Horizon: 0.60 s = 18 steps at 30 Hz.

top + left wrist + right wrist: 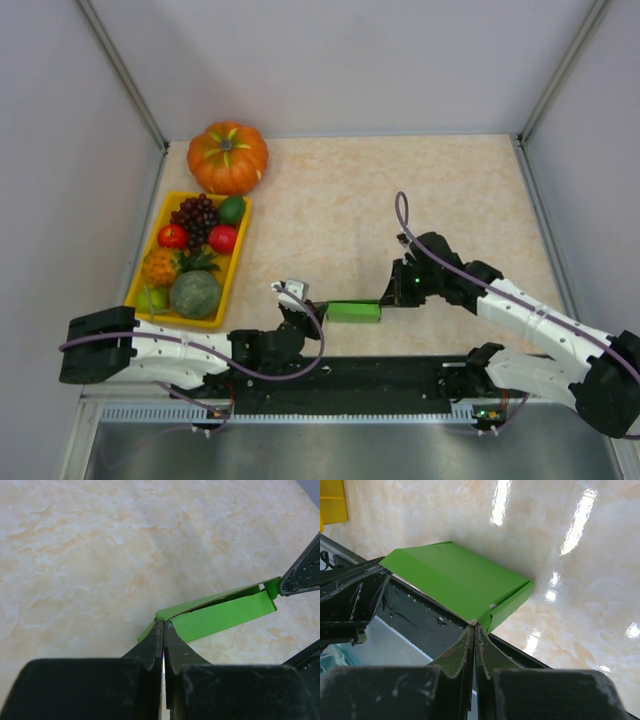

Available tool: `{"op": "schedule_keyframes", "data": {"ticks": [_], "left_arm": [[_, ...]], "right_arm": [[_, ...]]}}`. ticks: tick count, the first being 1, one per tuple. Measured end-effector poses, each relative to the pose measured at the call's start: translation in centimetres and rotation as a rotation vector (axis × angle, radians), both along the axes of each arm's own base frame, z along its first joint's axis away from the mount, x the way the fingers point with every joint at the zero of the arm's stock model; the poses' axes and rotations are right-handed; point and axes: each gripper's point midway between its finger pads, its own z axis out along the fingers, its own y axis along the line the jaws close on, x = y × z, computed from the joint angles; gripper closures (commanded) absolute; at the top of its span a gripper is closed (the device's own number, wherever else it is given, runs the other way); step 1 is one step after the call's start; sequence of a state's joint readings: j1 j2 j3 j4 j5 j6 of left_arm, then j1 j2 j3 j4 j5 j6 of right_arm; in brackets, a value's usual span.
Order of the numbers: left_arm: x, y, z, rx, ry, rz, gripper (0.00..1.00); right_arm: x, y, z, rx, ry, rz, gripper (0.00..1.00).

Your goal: Fold the paper box

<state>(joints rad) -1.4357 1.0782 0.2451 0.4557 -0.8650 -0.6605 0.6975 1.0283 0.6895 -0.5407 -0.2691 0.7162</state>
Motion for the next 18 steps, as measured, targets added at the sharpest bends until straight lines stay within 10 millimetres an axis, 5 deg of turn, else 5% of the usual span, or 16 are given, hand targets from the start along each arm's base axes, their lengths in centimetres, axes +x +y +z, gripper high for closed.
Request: {"op": "schedule_keyframes", "data": {"ticks": [18], "left_arm": [[-0.29, -0.87, -0.06, -0.038, 0.031, -0.003, 1.0]], "right_arm": [[-0.1, -1.02, -0.94, -0.014, -0.086, -0.013, 0.96]]}}
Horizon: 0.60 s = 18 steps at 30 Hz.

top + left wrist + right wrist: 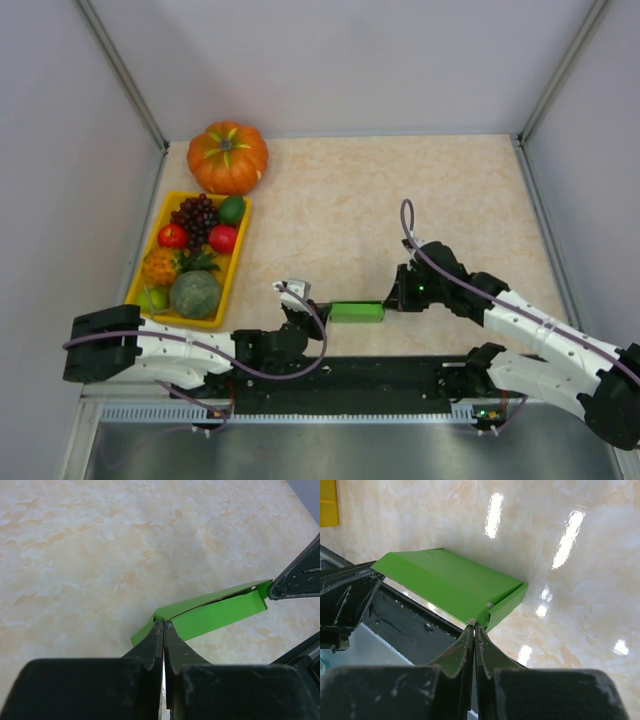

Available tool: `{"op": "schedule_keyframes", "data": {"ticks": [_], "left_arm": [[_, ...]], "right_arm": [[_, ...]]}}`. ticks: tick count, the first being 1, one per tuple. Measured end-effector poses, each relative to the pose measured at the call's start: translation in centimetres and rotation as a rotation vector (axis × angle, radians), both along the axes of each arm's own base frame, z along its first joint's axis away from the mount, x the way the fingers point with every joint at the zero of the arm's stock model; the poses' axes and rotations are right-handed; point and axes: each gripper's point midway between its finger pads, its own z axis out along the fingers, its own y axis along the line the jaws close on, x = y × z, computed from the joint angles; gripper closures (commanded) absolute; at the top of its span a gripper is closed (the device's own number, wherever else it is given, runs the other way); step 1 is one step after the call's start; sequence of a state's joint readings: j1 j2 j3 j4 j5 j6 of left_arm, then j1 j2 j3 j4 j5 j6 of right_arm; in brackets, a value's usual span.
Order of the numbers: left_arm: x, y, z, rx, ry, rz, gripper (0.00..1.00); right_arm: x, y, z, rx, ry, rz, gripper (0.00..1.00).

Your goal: Fold the paper box

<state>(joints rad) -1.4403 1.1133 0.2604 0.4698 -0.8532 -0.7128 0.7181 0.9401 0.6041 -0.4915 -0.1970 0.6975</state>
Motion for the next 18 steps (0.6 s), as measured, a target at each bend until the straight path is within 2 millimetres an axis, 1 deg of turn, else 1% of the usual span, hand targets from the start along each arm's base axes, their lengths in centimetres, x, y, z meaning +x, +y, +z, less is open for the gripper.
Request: {"op": "schedule_keyframes", "data": {"ticks": [4, 5, 6, 7, 13, 18], "left_arm": [[-0.06, -0.05, 0.02, -0.007, 0.005, 0.0, 1.0], [-0.07, -0.06, 0.01, -0.009, 0.006, 0.001, 1.0], [-0.07, -0.06, 0.01, -0.011, 0.007, 0.002, 1.0], [-0.08, -0.07, 0.01, -0.012, 0.008, 0.002, 1.0], [-0.07, -0.07, 0.01, -0.014, 0.009, 0.003, 1.0], [-0.06, -0.07, -0.05, -0.012, 0.009, 0.004, 1.0]], "right_arm": [[0.04, -0.18, 0.0, -0.018, -0.007, 0.009, 0.86], [0.06, -0.22, 0.0, -0.027, -0.006, 0.013, 0.8], [0.1, -0.25, -0.03, -0.034, -0.005, 0.016, 0.79], [0.12, -0.27, -0.06, -0.04, -0.004, 0.018, 0.75], [0.13, -0.49, -0.04, -0.063, -0.005, 0.03, 0.72], [0.16, 0.09, 0.42, -0.064, -0.012, 0.053, 0.72]]}}
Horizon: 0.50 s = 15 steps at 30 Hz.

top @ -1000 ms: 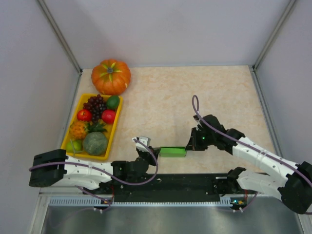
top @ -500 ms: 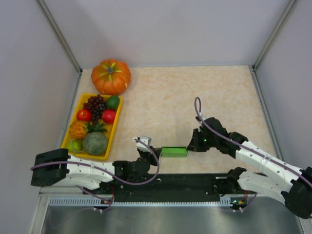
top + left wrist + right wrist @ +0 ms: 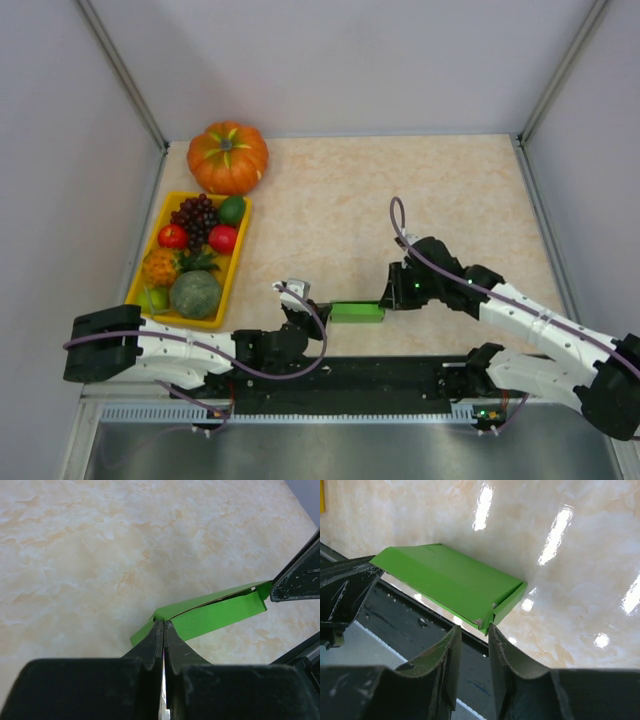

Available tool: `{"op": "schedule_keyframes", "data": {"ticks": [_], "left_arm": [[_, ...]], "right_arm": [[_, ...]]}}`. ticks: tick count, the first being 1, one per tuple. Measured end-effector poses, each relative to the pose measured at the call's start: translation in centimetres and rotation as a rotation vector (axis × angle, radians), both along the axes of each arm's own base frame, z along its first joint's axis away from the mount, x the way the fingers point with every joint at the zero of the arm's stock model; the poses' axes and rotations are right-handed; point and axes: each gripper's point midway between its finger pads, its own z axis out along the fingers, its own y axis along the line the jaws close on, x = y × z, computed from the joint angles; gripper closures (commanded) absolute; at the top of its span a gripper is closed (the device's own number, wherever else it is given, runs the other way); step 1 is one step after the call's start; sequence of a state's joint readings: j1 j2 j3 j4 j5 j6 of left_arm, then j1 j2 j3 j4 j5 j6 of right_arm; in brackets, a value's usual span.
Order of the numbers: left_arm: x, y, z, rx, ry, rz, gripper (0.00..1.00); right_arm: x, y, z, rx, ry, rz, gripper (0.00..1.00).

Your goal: Fold the paper box

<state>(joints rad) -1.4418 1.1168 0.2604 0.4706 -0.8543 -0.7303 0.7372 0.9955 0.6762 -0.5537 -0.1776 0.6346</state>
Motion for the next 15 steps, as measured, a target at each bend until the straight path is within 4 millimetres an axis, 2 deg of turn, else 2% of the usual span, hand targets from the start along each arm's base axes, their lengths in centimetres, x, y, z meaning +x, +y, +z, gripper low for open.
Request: {"op": "schedule_keyframes", "data": {"ticks": [7, 15], "left_arm": [[0.01, 0.0, 0.0, 0.0, 0.0, 0.001, 1.0], [0.01, -0.01, 0.0, 0.0, 0.0, 0.0, 1.0]], "right_arm": [[-0.42, 0.43, -0.29, -0.007, 0.008, 0.022, 0.73], [-0.02, 0.25, -0.73, -0.029, 0.005, 0.004, 0.89]]}}
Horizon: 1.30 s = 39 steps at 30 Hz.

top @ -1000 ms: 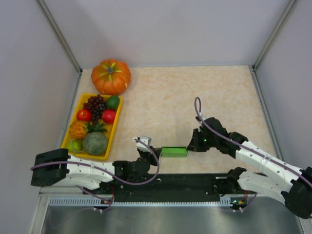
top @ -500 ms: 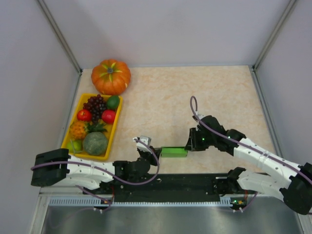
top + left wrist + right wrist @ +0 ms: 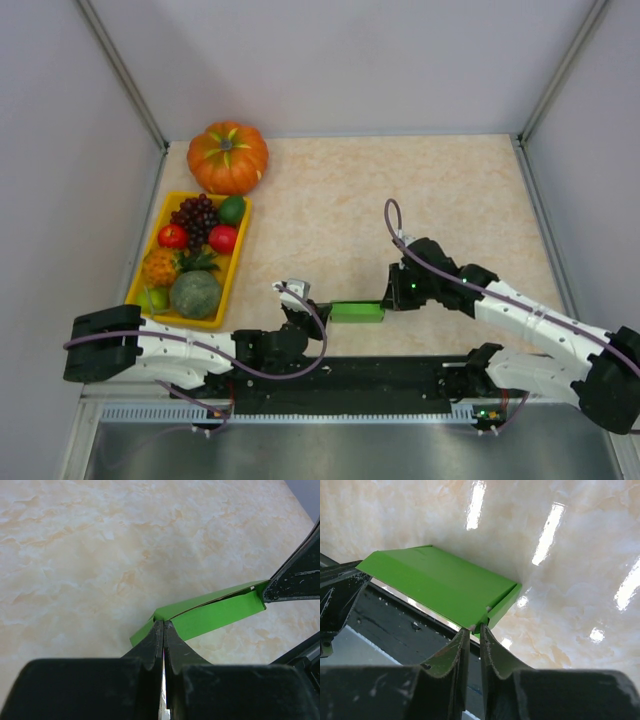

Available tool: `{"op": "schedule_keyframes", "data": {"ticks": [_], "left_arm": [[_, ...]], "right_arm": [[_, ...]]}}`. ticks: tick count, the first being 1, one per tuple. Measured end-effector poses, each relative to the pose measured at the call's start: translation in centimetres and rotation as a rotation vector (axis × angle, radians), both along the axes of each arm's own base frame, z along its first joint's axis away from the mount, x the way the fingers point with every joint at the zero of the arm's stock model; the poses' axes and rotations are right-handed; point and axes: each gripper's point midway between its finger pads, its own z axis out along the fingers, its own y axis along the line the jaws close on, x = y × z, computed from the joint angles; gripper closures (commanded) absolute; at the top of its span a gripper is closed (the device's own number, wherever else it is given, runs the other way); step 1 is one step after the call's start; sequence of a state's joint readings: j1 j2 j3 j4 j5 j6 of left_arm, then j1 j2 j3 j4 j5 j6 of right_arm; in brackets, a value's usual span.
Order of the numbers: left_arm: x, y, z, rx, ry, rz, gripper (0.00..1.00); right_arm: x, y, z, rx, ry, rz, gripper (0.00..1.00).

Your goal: Fold the paper box

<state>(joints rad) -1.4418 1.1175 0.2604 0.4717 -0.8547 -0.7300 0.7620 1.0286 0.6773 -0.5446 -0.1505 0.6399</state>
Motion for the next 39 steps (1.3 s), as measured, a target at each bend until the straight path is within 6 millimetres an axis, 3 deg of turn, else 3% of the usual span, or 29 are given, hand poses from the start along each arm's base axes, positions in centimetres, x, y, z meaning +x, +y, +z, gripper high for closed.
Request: {"op": "schedule_keyframes", "data": {"ticks": [4, 16, 39], "left_arm": [[0.0, 0.0, 0.0, 0.0, 0.0, -0.001, 1.0], [0.0, 0.0, 0.0, -0.003, 0.001, -0.001, 1.0], [-0.9, -1.1, 0.0, -0.045, 0.042, -0.047, 1.0]], "right_arm": [[0.3, 0.0, -0.1, -0.005, -0.002, -0.017, 1.0], [0.3, -0.1, 0.0, 0.105, 0.034, -0.1, 1.0], [0.8, -2.0, -0.4, -0.023, -0.062, -0.058, 1.0]]}}
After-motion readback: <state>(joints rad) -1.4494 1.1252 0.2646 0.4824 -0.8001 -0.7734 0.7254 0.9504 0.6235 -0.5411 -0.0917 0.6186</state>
